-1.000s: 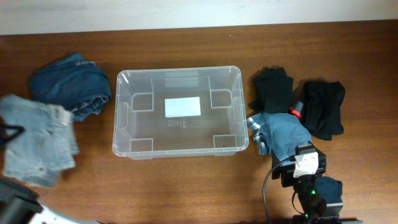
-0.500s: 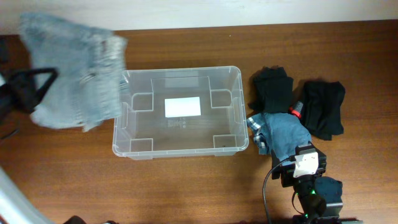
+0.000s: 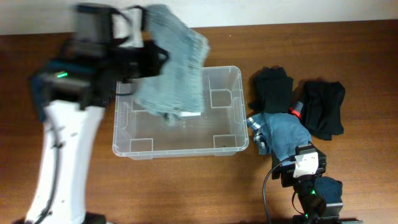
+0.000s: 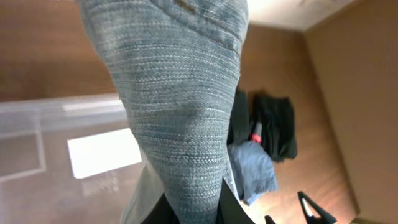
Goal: Pack container
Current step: 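Lift the light blue jeans and lower them into the bin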
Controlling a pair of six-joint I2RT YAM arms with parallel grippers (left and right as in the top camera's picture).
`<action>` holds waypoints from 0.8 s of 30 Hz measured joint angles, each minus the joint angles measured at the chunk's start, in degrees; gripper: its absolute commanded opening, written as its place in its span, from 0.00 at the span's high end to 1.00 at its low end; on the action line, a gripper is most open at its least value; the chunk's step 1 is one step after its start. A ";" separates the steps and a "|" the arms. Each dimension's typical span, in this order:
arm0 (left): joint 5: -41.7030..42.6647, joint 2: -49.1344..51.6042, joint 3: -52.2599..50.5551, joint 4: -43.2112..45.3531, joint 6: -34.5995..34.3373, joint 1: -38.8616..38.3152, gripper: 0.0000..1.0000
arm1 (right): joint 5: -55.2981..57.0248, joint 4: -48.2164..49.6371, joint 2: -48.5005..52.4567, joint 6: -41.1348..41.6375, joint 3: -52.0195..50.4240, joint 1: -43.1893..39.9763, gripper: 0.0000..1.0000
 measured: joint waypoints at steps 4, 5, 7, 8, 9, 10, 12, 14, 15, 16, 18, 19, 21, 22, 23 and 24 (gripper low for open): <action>-5.18 4.72 -0.35 1.75 -3.72 -7.17 0.99 | 0.00 0.00 0.00 -0.02 0.00 0.00 0.02; -6.12 5.90 -0.48 2.21 -4.46 -8.39 0.99 | 0.00 0.00 0.00 0.00 0.00 0.00 0.02; -7.87 8.33 -1.03 2.78 -6.32 -10.32 0.99 | 0.00 0.00 0.00 0.00 0.00 0.00 0.02; -8.50 9.60 -1.22 2.84 -7.19 -10.88 1.00 | 0.00 0.00 0.00 -0.02 0.00 0.00 0.02; -9.01 10.78 -1.36 3.02 -7.91 -11.28 0.99 | 0.00 0.00 0.00 -0.02 0.00 0.00 0.02; -9.55 11.98 -1.42 3.19 -8.68 -11.54 0.99 | 0.00 0.00 0.00 -0.02 0.00 0.00 0.02; -10.27 14.38 -1.51 3.17 -10.16 -11.72 0.99 | 0.00 0.00 0.00 0.00 0.00 0.00 0.02; -10.78 16.20 -1.73 2.64 -11.56 -11.69 0.99 | 0.00 0.00 0.00 -0.02 0.00 0.00 0.01; -11.10 17.03 -2.03 2.01 -12.37 -11.69 1.00 | 0.00 0.00 0.00 0.00 0.00 0.00 0.02; -11.32 17.62 -2.45 1.44 -12.90 -11.69 1.00 | 0.00 0.00 0.00 0.00 0.00 0.00 0.01; -12.28 18.49 -3.48 0.55 -13.60 -11.69 0.99 | 0.00 0.00 0.00 0.02 0.00 0.00 0.01; -13.07 18.86 -3.91 0.09 -13.94 -11.69 0.99 | 0.00 0.00 0.00 -0.02 0.00 0.00 0.02; -15.56 19.12 -5.27 -1.11 -15.23 -11.69 1.00 | 0.00 0.00 0.00 -0.04 0.00 0.00 0.02; -16.22 19.12 -5.57 -1.79 -15.72 -11.65 0.99 | 0.00 0.00 0.00 -0.02 0.00 0.00 0.01; -16.83 19.12 -5.73 -2.45 -16.17 -11.63 0.99 | 0.00 0.00 0.00 0.00 0.00 0.00 0.01; -17.31 19.12 -5.75 -2.91 -16.55 -11.52 0.99 | 0.00 0.00 0.00 -0.02 0.00 0.00 0.02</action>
